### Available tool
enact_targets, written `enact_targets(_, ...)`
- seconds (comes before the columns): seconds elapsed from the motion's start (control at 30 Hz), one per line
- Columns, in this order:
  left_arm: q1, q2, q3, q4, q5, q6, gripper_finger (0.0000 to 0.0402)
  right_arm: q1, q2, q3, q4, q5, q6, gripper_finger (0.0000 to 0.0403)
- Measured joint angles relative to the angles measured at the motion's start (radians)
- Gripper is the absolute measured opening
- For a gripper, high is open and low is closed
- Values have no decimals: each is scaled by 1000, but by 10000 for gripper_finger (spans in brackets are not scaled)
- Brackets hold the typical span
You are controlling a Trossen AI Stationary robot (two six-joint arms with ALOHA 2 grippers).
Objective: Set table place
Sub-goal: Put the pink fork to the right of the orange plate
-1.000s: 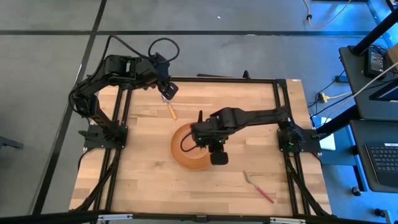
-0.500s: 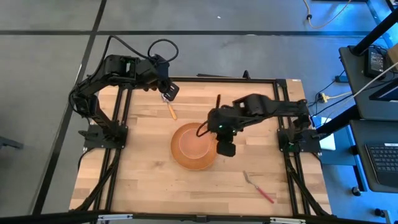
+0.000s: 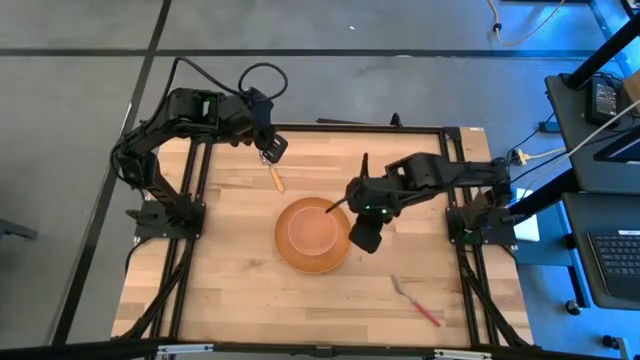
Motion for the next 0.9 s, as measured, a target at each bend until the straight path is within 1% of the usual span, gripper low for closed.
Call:
enact_targets(0.1,-7,0,0,0,0,38,63,19,-17,-16,-1,-23,-5,101)
enact_targets(0.2,-12,0,0,0,0,41,63,36,-25,-16,-1,-151,2,101)
enact_targets(0.23,-16,0,0,0,-1,41,63,47,-26,-16,-1,-154,15,101)
enact_targets(0.27,-20,0,0,0,-1,42,63,58,-26,-16,-1,-135,21,101)
enact_targets(0.37,-30,0,0,0,-1,42,63,99,-40,-18,0,-9,23,101)
enact_targets(0.5,-51,0,0,0,-2,41,63,182,-126,-16,2,252,63,101)
enact_targets(0.57,-61,0,0,0,0,41,63,238,-172,-16,15,396,90,101)
enact_targets(0.63,-71,0,0,0,0,40,63,299,-210,-16,45,513,95,101)
enact_targets(0.7,-81,0,0,0,-1,36,63,346,-247,-25,86,562,95,101)
enact_targets(0.8,-91,0,0,0,-1,35,63,387,-299,-60,118,561,92,101)
enact_targets(0.9,-92,0,0,0,0,41,63,396,-356,-133,131,588,98,101)
